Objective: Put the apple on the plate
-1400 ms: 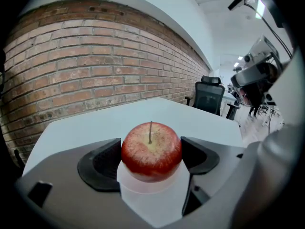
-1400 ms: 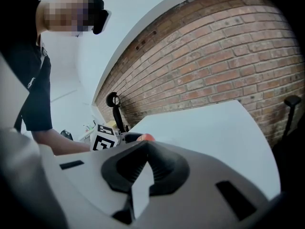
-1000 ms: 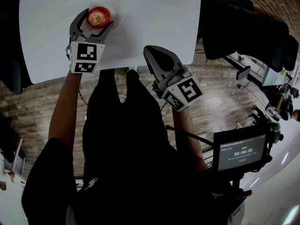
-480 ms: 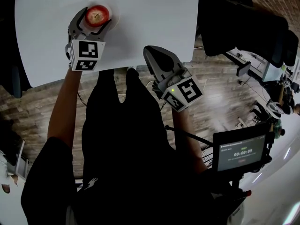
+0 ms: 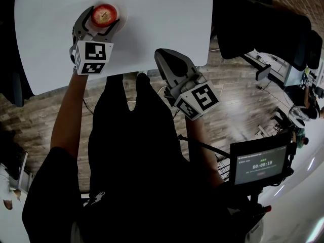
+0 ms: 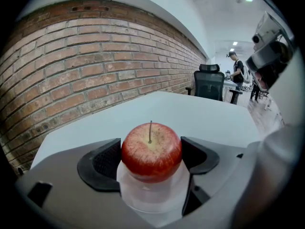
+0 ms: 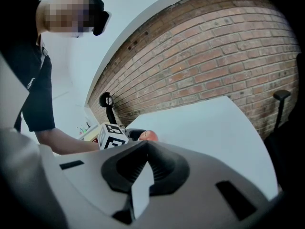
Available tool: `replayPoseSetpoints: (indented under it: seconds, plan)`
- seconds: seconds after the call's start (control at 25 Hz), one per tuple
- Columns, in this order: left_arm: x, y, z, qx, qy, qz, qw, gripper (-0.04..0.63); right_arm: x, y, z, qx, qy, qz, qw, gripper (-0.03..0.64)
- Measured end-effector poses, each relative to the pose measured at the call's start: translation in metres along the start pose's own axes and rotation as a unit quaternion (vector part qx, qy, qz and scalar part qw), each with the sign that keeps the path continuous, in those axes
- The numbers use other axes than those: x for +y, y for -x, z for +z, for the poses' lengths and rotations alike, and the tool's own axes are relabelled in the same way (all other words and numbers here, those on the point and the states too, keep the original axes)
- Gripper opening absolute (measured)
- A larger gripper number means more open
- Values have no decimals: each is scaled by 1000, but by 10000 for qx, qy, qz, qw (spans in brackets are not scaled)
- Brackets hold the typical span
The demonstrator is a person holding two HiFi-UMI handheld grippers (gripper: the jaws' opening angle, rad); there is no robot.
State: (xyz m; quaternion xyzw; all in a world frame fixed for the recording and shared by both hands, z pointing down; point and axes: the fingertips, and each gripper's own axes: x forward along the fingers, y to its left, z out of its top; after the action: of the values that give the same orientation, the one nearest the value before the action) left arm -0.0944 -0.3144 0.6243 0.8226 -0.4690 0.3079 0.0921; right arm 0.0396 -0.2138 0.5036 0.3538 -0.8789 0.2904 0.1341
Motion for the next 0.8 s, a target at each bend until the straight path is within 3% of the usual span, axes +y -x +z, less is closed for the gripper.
replayPoseSetpoints:
  seconds: [0.8]
  plan:
    - [4,-4,0,14,-20,76,10000,410,-4,3,1,-71,40,4,10000,3]
